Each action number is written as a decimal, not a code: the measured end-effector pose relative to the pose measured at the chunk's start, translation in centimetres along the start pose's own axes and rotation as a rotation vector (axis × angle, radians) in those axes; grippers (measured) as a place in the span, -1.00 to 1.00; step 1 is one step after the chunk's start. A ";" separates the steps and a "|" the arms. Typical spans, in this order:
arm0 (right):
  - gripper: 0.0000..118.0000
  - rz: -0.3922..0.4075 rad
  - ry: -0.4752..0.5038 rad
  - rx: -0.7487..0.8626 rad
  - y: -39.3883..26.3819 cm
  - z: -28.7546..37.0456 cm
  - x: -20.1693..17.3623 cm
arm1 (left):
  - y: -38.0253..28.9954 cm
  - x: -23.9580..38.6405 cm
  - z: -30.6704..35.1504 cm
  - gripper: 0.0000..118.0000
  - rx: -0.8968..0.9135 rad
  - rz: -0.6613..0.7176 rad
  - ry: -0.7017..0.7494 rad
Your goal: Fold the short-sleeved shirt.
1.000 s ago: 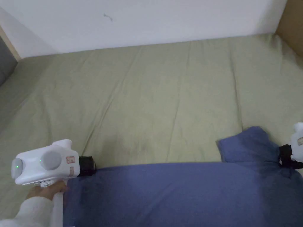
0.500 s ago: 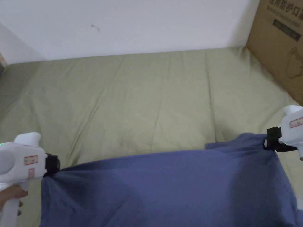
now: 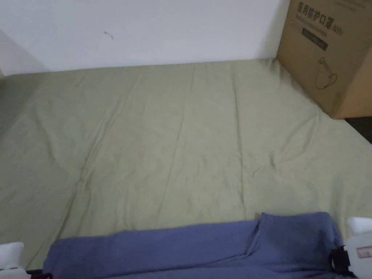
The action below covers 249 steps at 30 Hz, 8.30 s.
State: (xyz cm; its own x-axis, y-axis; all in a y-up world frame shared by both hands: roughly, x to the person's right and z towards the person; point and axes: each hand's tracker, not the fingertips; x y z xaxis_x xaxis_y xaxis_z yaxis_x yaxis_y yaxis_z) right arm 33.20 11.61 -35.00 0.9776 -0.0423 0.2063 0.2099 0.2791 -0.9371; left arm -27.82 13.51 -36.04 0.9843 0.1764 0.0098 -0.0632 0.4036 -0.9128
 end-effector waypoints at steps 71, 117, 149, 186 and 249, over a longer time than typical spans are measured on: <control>-0.91 -0.299 0.246 0.308 -5.0 7.5 -1.9 | 1.7 30.2 -4.8 -0.64 0.106 -0.297 -0.427; -0.91 -0.063 0.225 0.198 -5.1 6.5 -10.1 | -2.8 5.6 -7.6 0.67 -0.010 0.574 -0.664; -0.91 -0.059 0.264 0.152 -4.5 4.7 -11.5 | -1.2 -3.2 3.2 -0.78 0.231 0.482 -0.447; -0.91 -0.253 0.237 0.194 -7.1 5.4 -4.1 | -0.5 23.5 -8.2 -0.85 -0.122 0.030 -0.548; -0.91 -0.173 0.348 0.068 1.5 1.2 -15.5 | 12.1 -17.4 -1.3 -0.53 -0.129 -0.030 0.222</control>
State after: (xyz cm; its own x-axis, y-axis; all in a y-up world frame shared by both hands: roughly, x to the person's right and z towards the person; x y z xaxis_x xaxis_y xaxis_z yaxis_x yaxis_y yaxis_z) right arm 18.32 13.88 -39.23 0.8782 -0.4133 0.2406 0.3814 0.3018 -0.8737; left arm -45.46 14.15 -47.75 0.9984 -0.0414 -0.0389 -0.0255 0.2851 -0.9582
